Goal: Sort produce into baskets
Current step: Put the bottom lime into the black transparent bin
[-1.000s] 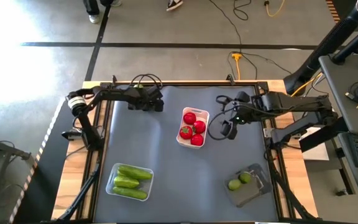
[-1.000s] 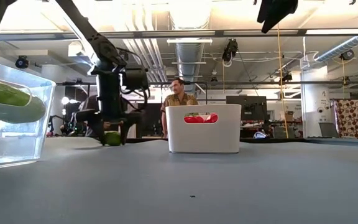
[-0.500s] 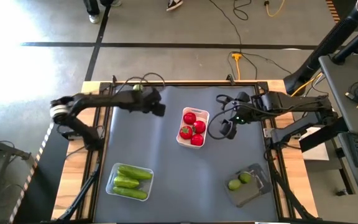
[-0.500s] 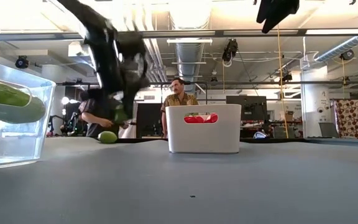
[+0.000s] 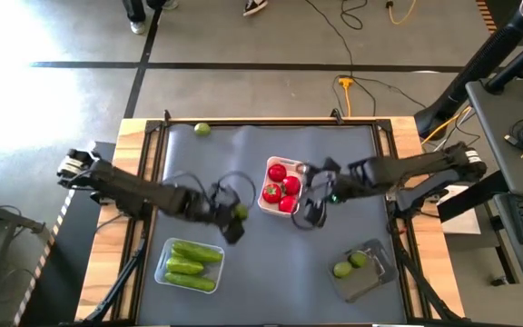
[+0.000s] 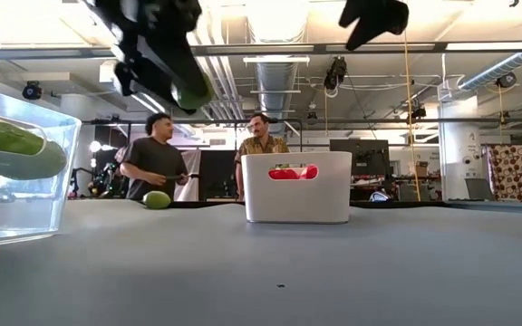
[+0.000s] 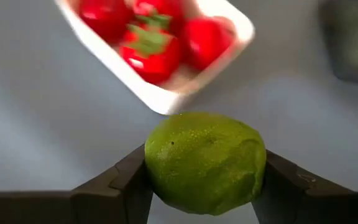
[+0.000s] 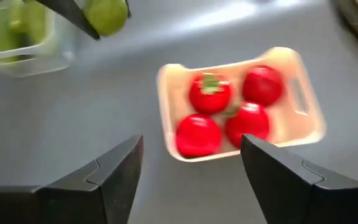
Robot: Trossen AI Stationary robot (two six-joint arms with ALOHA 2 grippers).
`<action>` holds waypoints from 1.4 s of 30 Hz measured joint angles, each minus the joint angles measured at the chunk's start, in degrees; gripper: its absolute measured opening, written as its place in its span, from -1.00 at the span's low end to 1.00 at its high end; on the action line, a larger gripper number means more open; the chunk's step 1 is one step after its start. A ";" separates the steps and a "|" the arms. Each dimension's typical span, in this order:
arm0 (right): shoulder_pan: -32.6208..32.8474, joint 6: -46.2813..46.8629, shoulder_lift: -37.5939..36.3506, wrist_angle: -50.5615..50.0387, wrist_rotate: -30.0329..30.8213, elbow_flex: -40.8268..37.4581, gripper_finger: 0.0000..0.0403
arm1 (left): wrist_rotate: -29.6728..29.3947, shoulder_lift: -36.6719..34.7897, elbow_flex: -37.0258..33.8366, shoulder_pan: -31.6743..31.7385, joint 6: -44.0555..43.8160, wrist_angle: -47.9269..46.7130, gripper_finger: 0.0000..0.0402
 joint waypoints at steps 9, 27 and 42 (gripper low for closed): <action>14.63 13.57 9.10 4.52 -0.04 -0.17 0.15 | -4.09 10.44 0.00 -12.60 3.21 15.22 -0.02; 26.45 31.81 20.54 7.00 -0.82 0.14 0.15 | -0.67 35.21 16.37 -11.85 14.83 12.95 -0.02; 25.92 21.13 23.53 10.50 2.61 0.18 0.37 | -0.75 35.48 19.15 -10.68 10.15 4.60 0.60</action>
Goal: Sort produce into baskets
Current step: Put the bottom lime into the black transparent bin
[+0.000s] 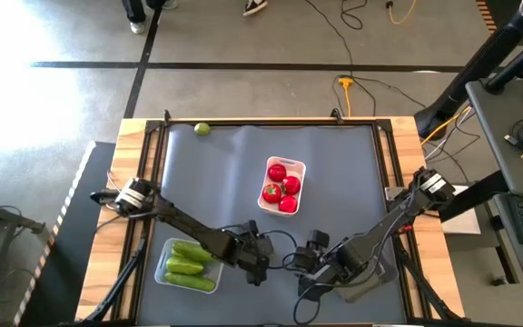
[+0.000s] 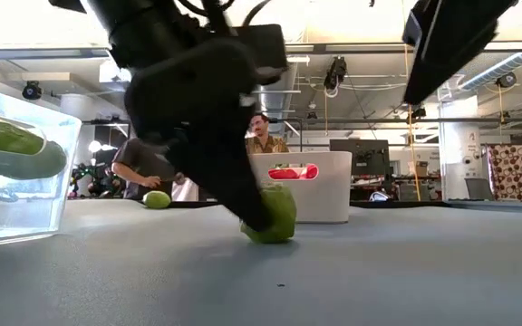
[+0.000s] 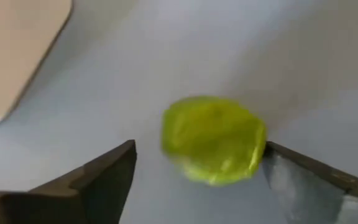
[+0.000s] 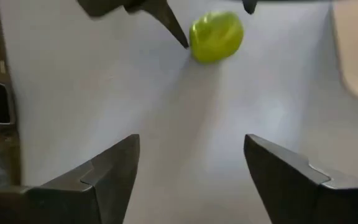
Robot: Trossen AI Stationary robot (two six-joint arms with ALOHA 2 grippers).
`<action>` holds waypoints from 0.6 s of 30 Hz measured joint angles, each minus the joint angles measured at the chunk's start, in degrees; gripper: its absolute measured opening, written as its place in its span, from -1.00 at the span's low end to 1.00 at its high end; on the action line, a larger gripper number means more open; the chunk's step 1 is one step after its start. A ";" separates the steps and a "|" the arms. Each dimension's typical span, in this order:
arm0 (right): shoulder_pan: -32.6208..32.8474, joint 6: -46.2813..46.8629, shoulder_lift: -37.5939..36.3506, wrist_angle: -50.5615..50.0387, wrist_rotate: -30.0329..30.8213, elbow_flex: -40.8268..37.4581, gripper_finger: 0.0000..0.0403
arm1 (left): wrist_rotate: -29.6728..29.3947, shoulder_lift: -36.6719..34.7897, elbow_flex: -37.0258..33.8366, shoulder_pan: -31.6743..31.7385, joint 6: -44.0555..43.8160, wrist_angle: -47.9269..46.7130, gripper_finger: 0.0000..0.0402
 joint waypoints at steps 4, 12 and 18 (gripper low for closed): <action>-0.27 -4.01 0.00 0.07 3.45 -0.02 0.50 | -0.30 -2.88 -0.55 -0.16 1.29 -6.12 0.72; -3.30 -11.26 4.60 6.64 5.07 -0.44 0.69 | -4.09 -14.05 -6.25 -2.59 -4.03 -14.46 0.76; -6.78 -17.19 8.45 14.45 4.45 -0.46 0.76 | -6.13 -23.83 -13.75 -4.40 -16.47 -16.18 0.76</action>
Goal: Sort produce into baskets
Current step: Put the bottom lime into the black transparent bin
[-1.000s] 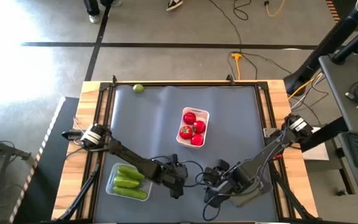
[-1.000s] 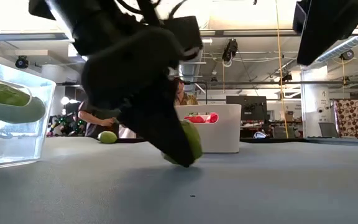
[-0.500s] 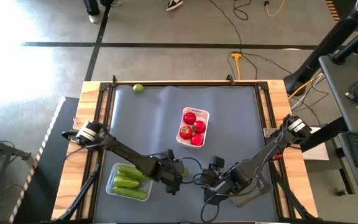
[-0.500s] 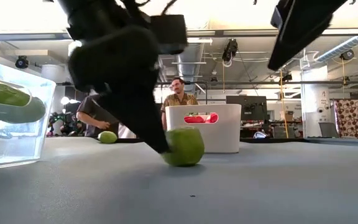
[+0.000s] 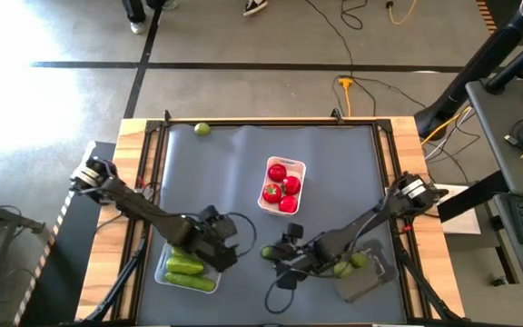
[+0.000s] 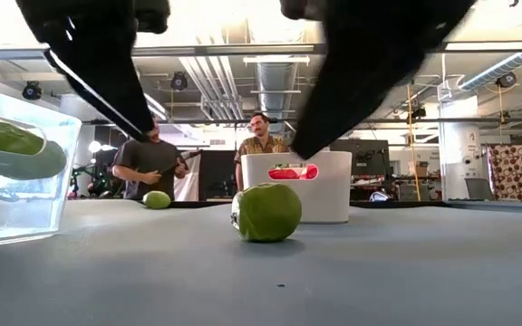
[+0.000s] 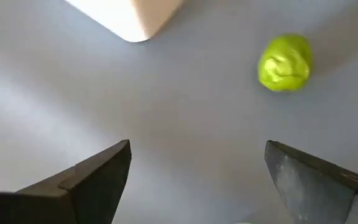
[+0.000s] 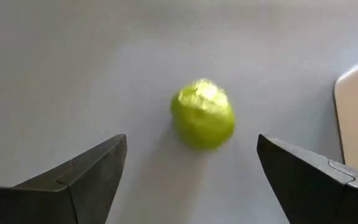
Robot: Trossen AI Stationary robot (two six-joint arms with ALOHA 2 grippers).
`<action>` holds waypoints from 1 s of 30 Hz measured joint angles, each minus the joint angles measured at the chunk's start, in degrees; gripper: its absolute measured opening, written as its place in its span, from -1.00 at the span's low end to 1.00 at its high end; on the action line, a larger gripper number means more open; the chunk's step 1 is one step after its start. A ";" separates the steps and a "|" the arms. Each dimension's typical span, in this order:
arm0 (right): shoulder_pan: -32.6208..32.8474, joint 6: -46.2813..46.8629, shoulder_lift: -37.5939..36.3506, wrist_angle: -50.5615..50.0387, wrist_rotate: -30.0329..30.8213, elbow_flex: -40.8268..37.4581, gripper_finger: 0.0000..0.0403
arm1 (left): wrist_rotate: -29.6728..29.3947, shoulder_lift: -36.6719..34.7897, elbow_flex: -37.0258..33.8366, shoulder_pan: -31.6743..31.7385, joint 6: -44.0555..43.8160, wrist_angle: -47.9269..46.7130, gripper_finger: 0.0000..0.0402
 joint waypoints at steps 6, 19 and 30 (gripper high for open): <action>-4.96 -5.55 1.10 5.31 -4.67 -0.18 0.74 | -6.70 -6.41 -5.71 -1.29 -12.11 3.44 0.76; -8.12 -14.24 7.06 9.09 -13.97 0.15 0.54 | -11.77 -7.00 -5.31 -1.00 -12.25 8.43 0.74; -8.14 -8.89 6.84 9.45 -10.76 0.20 0.01 | -10.28 -7.03 -3.34 -1.00 -21.78 -10.62 0.71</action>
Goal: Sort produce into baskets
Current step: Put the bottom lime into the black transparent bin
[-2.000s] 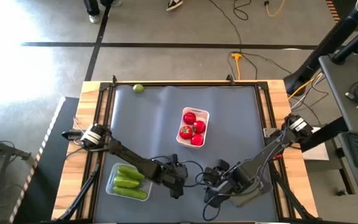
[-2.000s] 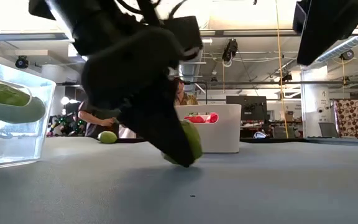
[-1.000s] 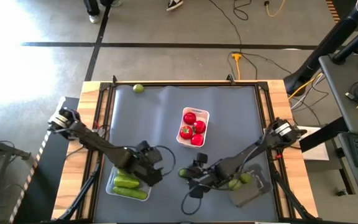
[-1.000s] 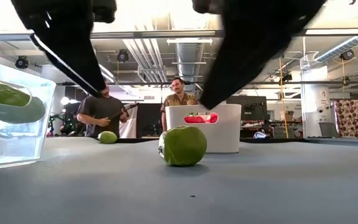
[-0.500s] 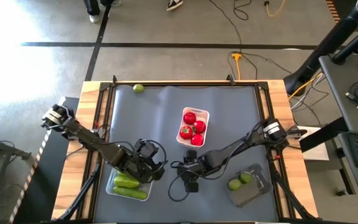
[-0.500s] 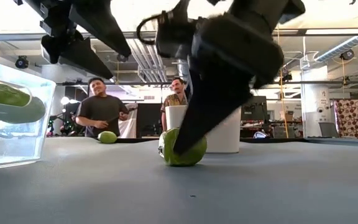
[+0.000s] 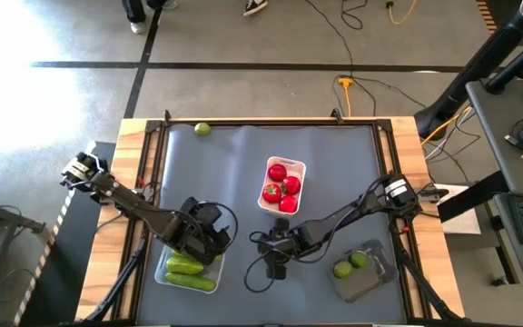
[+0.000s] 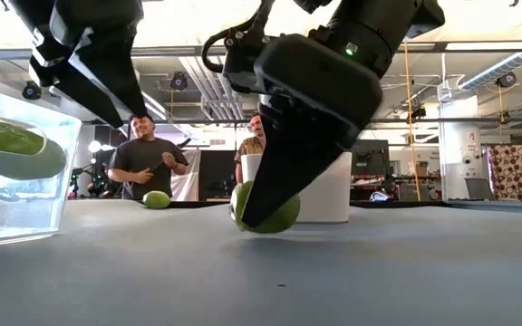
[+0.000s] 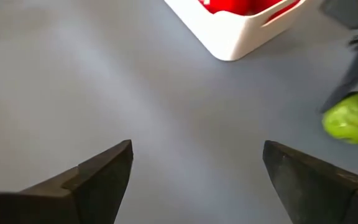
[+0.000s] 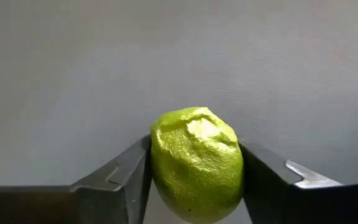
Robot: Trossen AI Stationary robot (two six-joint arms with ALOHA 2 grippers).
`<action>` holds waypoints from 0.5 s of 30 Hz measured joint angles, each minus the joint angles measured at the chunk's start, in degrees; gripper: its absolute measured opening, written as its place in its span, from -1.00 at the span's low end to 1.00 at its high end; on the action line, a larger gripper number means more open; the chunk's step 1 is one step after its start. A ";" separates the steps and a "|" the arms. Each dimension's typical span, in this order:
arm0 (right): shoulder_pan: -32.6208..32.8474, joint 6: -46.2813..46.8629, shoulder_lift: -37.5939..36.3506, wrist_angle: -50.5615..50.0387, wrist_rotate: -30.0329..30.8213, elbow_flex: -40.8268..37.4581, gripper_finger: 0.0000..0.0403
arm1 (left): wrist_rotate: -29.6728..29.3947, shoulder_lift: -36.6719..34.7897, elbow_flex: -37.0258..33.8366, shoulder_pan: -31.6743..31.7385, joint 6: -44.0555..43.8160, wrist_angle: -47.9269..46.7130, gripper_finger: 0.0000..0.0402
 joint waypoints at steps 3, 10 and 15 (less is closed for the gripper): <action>0.00 3.17 -0.44 -0.75 -0.06 0.02 -0.12 | -0.05 0.00 0.00 0.00 -1.03 -1.83 0.67; 0.85 12.98 -7.55 -12.98 -7.03 1.54 -0.15 | 0.21 -0.04 -0.02 0.09 -5.70 -3.98 0.59; 6.97 21.38 -17.64 -27.06 -8.23 3.66 -0.15 | 0.50 -0.07 -0.04 0.09 -5.76 -4.87 0.56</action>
